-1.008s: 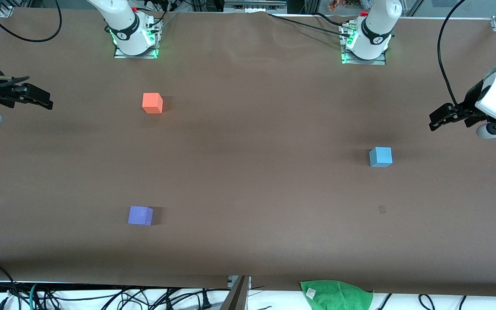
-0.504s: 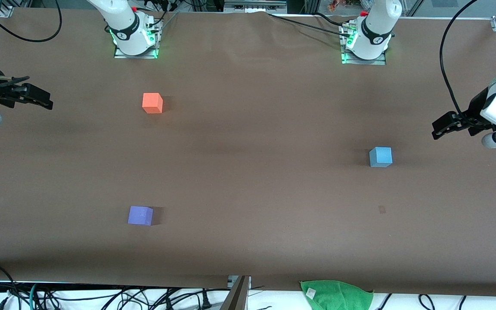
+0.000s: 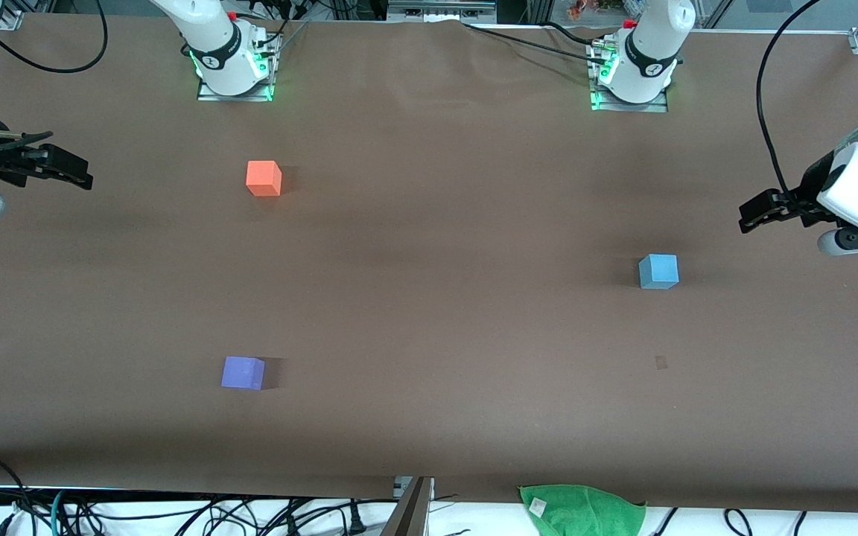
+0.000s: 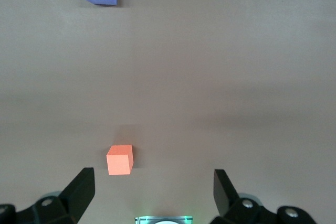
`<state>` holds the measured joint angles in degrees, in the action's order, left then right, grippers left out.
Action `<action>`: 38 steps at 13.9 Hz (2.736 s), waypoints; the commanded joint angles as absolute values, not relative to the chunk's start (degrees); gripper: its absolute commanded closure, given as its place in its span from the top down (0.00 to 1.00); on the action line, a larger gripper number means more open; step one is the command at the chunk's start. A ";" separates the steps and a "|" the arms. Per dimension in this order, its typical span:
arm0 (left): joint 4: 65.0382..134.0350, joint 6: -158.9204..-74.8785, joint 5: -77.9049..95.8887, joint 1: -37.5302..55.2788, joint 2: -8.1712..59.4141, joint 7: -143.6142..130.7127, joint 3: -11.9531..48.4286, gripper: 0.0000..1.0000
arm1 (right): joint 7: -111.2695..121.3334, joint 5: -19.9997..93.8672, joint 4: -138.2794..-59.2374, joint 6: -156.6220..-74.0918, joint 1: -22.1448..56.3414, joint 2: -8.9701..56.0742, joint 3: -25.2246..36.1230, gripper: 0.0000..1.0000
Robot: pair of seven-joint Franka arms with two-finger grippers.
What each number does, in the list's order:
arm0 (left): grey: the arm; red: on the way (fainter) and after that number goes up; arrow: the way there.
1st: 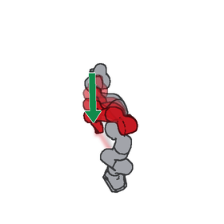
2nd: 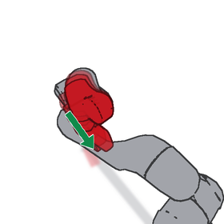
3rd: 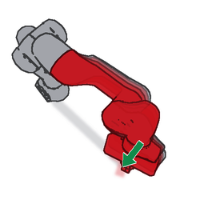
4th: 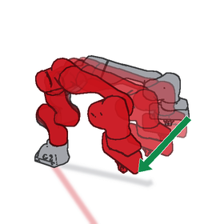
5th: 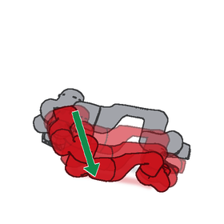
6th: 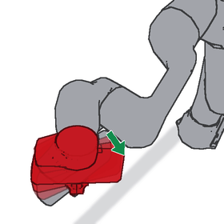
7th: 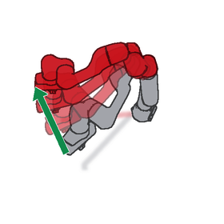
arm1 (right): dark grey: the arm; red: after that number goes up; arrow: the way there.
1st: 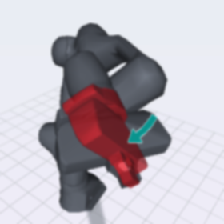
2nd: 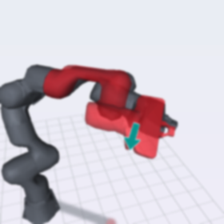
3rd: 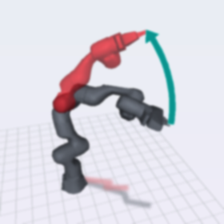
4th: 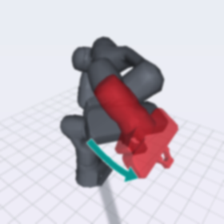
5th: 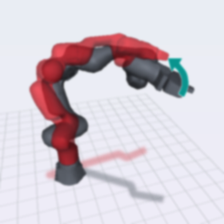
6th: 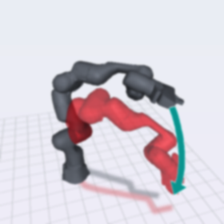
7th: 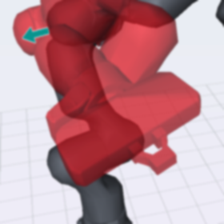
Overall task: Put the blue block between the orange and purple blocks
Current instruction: 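Move the left gripper toward the light-blue cube, then lower the left gripper over the light-blue cube and grasp it, then carry the light-blue cube with the left gripper toward the table middle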
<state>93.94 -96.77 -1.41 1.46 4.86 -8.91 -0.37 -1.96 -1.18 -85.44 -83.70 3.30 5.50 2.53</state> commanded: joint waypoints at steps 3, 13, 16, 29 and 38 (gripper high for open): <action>93.86 -102.56 -0.44 1.76 9.84 -7.12 -0.18 1.00 | -1.59 -1.41 -85.25 -83.85 3.34 5.36 2.37 1.00; 112.48 -127.68 -0.53 1.76 15.91 -0.63 -0.18 1.00 | -1.49 -1.32 -85.25 -84.29 3.43 5.45 2.37 1.00; 117.94 -133.23 -0.09 1.14 16.08 1.41 -0.09 1.00 | -1.58 -1.32 -85.25 -84.29 3.43 5.71 2.37 1.00; 127.62 -148.45 0.26 0.18 22.23 1.41 0.79 1.00 | -1.32 -1.14 -85.25 -84.64 3.43 5.80 2.37 1.00; 124.99 -147.67 0.35 0.35 17.41 -5.51 3.68 0.00 | -1.32 -1.14 -85.34 -84.73 3.34 6.24 2.37 1.00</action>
